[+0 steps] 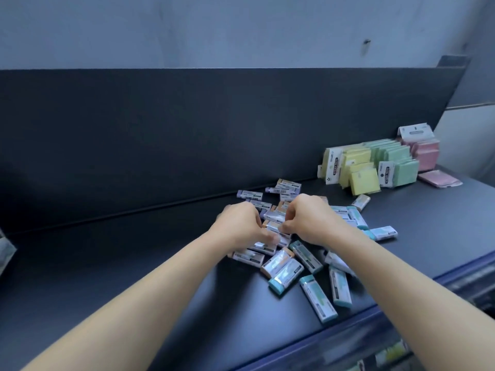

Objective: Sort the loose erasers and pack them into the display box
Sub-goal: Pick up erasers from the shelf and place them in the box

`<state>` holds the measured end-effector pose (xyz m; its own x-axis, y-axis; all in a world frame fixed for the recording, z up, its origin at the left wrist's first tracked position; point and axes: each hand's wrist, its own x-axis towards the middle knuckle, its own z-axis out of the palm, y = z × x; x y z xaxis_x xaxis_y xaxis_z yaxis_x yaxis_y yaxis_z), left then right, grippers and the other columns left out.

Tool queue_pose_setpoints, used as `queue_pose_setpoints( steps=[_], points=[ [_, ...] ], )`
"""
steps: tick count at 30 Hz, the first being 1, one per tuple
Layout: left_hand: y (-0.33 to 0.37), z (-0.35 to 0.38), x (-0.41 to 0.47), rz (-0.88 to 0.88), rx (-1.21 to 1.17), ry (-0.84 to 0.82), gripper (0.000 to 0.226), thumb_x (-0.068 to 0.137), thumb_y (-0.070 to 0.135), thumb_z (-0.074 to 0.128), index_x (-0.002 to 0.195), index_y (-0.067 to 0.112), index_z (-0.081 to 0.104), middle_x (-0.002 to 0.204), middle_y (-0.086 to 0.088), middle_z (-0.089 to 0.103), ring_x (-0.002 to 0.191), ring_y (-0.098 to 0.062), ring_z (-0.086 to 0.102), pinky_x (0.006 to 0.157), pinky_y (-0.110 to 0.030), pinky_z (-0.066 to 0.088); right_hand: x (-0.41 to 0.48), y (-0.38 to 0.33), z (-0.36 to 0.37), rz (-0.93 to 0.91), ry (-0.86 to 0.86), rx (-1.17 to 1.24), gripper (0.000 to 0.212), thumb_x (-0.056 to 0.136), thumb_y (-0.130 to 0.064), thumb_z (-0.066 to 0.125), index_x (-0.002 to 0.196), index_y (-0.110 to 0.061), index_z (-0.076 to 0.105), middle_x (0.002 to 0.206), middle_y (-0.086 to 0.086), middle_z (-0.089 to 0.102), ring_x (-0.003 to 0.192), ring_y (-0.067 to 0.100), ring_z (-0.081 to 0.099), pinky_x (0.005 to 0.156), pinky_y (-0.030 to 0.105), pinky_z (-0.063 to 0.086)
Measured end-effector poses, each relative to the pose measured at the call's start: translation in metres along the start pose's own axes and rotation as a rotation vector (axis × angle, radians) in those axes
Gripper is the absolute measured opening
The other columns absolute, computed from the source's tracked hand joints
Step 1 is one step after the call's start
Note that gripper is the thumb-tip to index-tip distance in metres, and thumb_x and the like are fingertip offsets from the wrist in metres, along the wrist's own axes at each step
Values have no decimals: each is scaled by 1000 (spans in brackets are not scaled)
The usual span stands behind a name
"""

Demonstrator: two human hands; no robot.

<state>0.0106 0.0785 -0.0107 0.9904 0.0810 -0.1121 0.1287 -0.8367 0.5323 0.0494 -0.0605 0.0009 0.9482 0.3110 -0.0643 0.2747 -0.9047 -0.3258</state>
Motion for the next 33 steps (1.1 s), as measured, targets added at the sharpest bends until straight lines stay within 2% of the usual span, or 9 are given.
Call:
queue_pose_setpoints(
  steps=[3, 7, 11, 14, 17, 20, 25, 29, 33],
  points=[
    [0, 3, 2, 1, -15, 31, 47, 66, 50, 77, 77, 5, 69, 65, -4, 60, 73, -21, 50, 57, -30, 35, 3, -1, -1, 7, -39, -69, 24, 81, -30, 73, 83, -8, 64, 77, 6, 62, 80, 26, 64, 66, 31, 48],
    [2, 8, 4, -23, -49, 34, 36, 65, 43, 80, 68, 13, 61, 67, -2, 59, 77, -21, 49, 65, -31, 38, 5, 2, -2, -6, -70, -90, 26, 82, -29, 72, 96, -7, 68, 85, 8, 66, 86, 26, 66, 74, 34, 54],
    [4, 10, 5, -61, -135, 15, 29, 63, 32, 83, 66, 19, 57, 70, 2, 60, 69, -16, 50, 58, -27, 41, 5, 7, -7, -55, -114, -65, 28, 83, -32, 69, 94, -8, 62, 93, 9, 66, 88, 26, 63, 70, 31, 49],
    [11, 13, 4, -45, -163, 34, 23, 66, 19, 80, 65, 19, 57, 67, 7, 60, 61, -11, 53, 55, -29, 49, 6, 12, -11, -124, -124, -33, 25, 86, -29, 65, 97, -6, 66, 99, 12, 69, 90, 27, 63, 69, 28, 45],
    [19, 16, 1, -61, -152, 24, 25, 65, 18, 81, 78, 16, 61, 76, 6, 61, 69, -12, 56, 64, -33, 52, 10, 20, -15, -162, -139, 12, 13, 85, -15, 62, 93, -9, 69, 99, 12, 70, 93, 29, 64, 67, 28, 45],
    [26, 20, 0, -76, -184, -24, 35, 64, 18, 84, 90, 16, 61, 85, 2, 62, 78, -16, 58, 79, -38, 53, 13, 33, -21, -185, -138, 65, 12, 80, -6, 57, 85, -5, 68, 93, 15, 70, 79, 27, 62, 58, 27, 43],
    [37, 25, -1, -66, -171, -59, 29, 70, 10, 80, 94, 15, 64, 76, 2, 58, 71, -13, 53, 67, -25, 44, 13, 51, -37, -231, -89, 133, 11, 84, -17, 57, 80, -7, 59, 84, 12, 64, 77, 28, 57, 63, 29, 41],
    [40, 28, -2, -93, -179, -23, 28, 69, 9, 81, 71, 19, 55, 61, 8, 52, 55, -7, 45, 52, -18, 36, 15, 57, -43, -285, -57, 178, 12, 87, -18, 53, 79, -10, 49, 82, 9, 58, 73, 25, 50, 60, 31, 37],
    [44, 31, -7, -112, -161, 62, 34, 68, 7, 80, 63, 18, 49, 58, 5, 50, 51, -9, 43, 47, -22, 34, 23, 53, -39, -310, -34, 230, 4, 86, -13, 51, 85, -11, 48, 88, 9, 58, 78, 27, 53, 64, 33, 41]
  ],
)
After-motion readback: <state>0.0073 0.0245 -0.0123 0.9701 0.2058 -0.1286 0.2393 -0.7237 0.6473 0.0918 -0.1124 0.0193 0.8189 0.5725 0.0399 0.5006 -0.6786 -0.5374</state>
